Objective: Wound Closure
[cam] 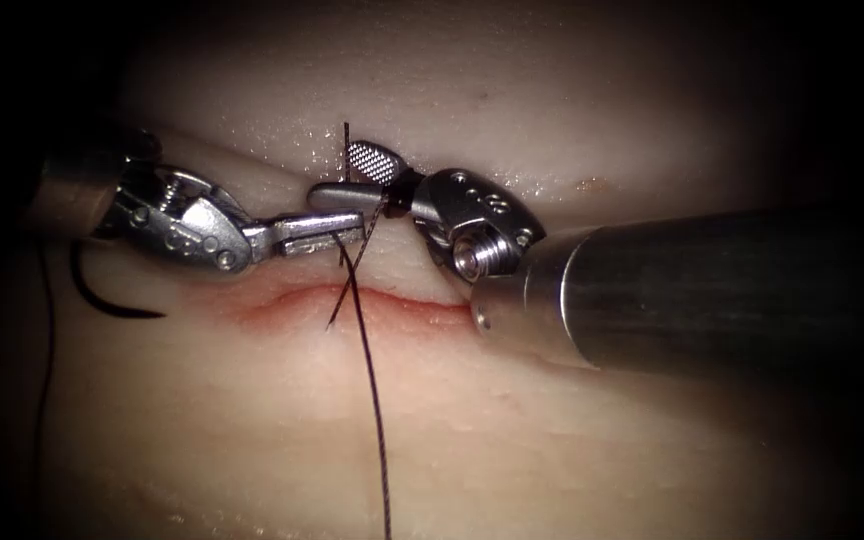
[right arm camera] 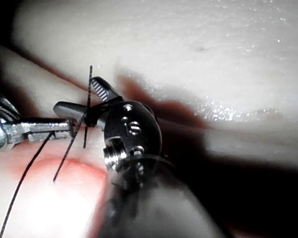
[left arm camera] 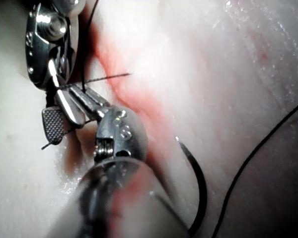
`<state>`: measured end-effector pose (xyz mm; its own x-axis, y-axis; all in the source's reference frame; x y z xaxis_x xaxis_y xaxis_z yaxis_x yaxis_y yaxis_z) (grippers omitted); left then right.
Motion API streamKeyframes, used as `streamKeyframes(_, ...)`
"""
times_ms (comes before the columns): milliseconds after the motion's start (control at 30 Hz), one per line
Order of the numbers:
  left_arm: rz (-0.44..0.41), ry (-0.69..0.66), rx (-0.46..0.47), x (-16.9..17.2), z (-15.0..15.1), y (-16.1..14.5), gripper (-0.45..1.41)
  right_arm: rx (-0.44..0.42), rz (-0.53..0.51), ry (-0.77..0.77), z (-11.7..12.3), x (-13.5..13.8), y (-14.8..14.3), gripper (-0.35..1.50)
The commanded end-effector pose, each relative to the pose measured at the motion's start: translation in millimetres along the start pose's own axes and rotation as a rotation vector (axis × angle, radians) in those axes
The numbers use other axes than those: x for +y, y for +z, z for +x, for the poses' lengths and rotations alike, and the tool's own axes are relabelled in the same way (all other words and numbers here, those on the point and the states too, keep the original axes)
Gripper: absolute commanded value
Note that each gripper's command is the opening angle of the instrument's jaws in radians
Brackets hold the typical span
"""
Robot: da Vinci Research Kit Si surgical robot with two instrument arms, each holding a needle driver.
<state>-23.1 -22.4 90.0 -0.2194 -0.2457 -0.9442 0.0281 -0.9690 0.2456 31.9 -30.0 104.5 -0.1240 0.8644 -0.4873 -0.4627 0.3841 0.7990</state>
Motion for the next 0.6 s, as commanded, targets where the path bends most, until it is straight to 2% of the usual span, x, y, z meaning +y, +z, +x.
streamKeyframes(33, 0.001, 0.0, 0.001, 0.4, -0.4, 0.7, -0.45, -0.006, 0.0, 0.006, -0.4, 0.0, 1.0, 1.16)
streamKeyframes(233, -0.007, 0.001, -0.003, 0.4, -0.4, 0.7, -0.45, -0.022, -0.007, 0.012, -0.5, 0.4, 1.1, 1.11)
streamKeyframes(333, -0.009, 0.001, -0.005, 0.6, -0.3, 0.7, -0.45, -0.021, -0.009, 0.023, -0.6, 0.3, 1.2, 0.99)
streamKeyframes(367, -0.01, 0.002, -0.005, 0.7, -0.3, 0.6, -0.45, -0.021, -0.008, 0.029, -0.5, 0.3, 1.4, 0.89)
streamKeyframes(400, -0.01, 0.002, -0.005, 0.7, -0.3, 0.6, -0.45, -0.021, -0.008, 0.029, -0.5, 0.3, 1.4, 0.89)
streamKeyframes(467, -0.016, 0.003, -0.007, 0.8, -0.2, 0.4, -0.45, -0.022, -0.006, 0.03, -0.5, 0.2, 1.5, 0.59)
streamKeyframes(500, -0.019, 0.003, -0.005, 1.0, -0.1, 0.2, -0.45, -0.022, -0.005, 0.03, -0.6, 0.2, 1.4, -0.25)
streamKeyframes(533, -0.019, 0.003, -0.004, 1.0, -0.1, 0.1, -0.45, -0.02, -0.004, 0.03, -0.6, 0.1, 1.4, -0.35)
streamKeyframes(600, -0.019, 0.004, -0.007, 1.1, -0.1, -0.2, -0.45, -0.018, 0.0, 0.031, -0.6, 0.1, 1.4, -0.35)
